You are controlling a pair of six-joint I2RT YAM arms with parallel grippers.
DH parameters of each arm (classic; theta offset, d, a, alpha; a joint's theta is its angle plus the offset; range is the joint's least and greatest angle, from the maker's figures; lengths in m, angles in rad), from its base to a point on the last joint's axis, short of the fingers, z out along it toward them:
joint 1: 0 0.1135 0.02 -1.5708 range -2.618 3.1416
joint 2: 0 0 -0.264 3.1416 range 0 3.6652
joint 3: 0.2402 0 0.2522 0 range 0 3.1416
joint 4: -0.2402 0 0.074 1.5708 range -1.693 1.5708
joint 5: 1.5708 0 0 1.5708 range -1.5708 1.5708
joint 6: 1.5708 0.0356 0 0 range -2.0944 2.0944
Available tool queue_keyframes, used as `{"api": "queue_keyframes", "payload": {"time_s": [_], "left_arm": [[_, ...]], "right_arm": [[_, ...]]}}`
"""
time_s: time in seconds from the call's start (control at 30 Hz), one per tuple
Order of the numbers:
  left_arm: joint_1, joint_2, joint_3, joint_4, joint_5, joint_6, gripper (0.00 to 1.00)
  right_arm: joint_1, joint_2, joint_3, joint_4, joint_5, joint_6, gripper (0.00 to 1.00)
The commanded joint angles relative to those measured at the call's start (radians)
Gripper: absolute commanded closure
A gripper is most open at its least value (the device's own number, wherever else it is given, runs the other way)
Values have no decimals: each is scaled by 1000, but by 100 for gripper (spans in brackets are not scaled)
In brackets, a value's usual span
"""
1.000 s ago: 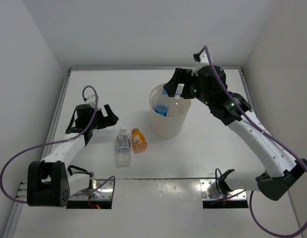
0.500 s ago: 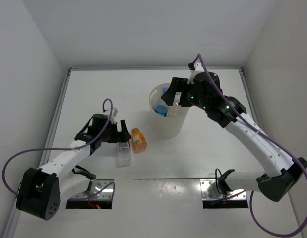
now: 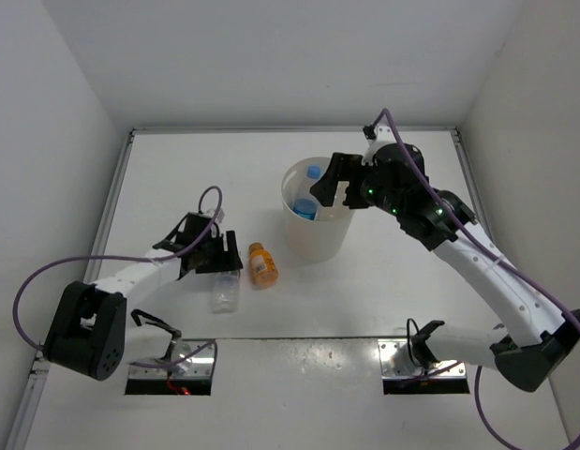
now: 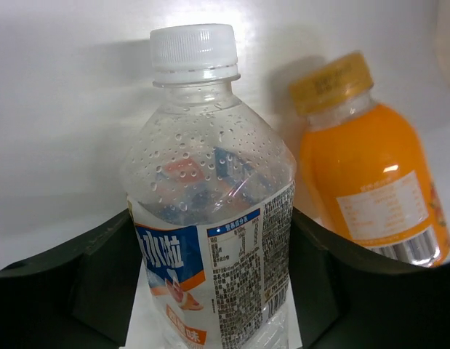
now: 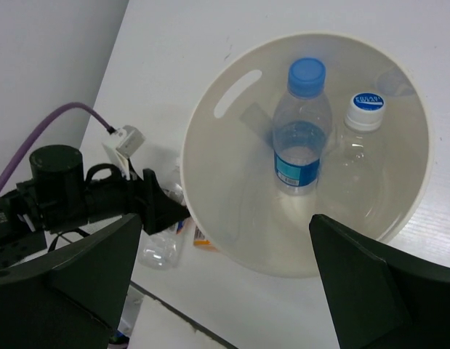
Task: Put the plastic bottles in the bin
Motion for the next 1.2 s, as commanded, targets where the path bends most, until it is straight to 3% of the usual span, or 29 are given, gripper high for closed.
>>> {"api": "queue_keyframes", "payload": {"time_s": [0.0,0.1,0.27,0.47,0.6,0.77,0.9,1.13,1.17], "left_arm": [[-6,-6,104,-5,-96,-1,30],[-6,-15,237,-25,-143,37,35],[-6,-58,460,-8,-238,19,35],[-29,-95,673,241,-291,-4,35],[-122,-51,718,386,-291,19,34],[-289,50,845,446,-300,49,31],[-446,129,867,500,-318,80,28],[-541,213,828,551,-401,89,15],[-555,222,828,551,-422,89,8]], "right_arm": [[-3,-28,-24,2,13,20,0],[-3,-37,-33,-8,13,30,0],[-3,-83,-128,66,0,54,0],[-13,-162,-194,89,98,126,0],[-13,-236,-205,69,249,159,0],[-13,-298,-162,31,400,168,0],[-13,-317,-143,-9,423,168,0],[-13,-341,-143,-47,362,159,0],[-13,-341,-143,-47,362,159,0]]}}
